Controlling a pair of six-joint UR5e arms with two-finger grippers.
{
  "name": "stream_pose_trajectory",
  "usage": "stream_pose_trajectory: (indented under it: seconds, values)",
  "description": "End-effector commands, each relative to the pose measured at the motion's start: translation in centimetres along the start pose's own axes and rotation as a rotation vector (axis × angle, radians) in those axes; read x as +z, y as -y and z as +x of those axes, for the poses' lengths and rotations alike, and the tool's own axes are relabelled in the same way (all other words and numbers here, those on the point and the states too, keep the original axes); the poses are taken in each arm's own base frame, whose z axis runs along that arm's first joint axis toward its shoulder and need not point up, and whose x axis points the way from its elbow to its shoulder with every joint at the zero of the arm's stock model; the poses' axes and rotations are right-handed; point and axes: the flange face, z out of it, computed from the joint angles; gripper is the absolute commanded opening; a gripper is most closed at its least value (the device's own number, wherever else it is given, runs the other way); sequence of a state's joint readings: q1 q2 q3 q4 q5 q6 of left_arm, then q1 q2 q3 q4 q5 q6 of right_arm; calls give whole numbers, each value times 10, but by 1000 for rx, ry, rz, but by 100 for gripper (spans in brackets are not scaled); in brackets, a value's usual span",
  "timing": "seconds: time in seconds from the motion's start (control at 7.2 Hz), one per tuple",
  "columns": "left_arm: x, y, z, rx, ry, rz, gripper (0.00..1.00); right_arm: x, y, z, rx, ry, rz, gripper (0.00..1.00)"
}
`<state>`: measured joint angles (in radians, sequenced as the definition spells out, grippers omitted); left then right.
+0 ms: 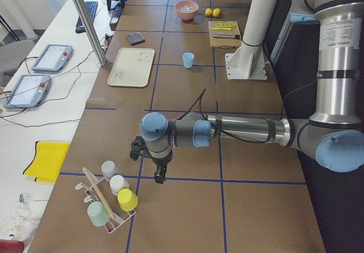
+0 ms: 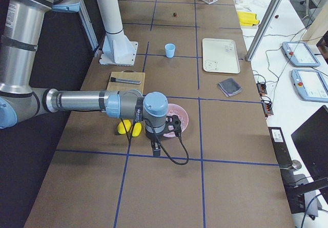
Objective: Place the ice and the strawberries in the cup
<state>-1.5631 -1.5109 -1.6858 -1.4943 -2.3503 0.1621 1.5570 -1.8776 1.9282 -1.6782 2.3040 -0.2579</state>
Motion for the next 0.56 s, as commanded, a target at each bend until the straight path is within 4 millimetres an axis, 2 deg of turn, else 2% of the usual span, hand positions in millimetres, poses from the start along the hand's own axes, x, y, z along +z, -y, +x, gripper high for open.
stream_pose_trajectory:
  seconds: [0.0, 0.28, 0.42]
  values:
    - [-2, 1, 1, 5, 1, 3, 100, 0, 0, 0, -1, 0, 0, 100]
    - [-3, 2, 2, 7, 1, 5, 100, 0, -1, 0, 1, 3, 0, 100]
    - [-3, 2, 2, 7, 0, 5, 100, -5, 6, -4, -9, 1, 12, 100]
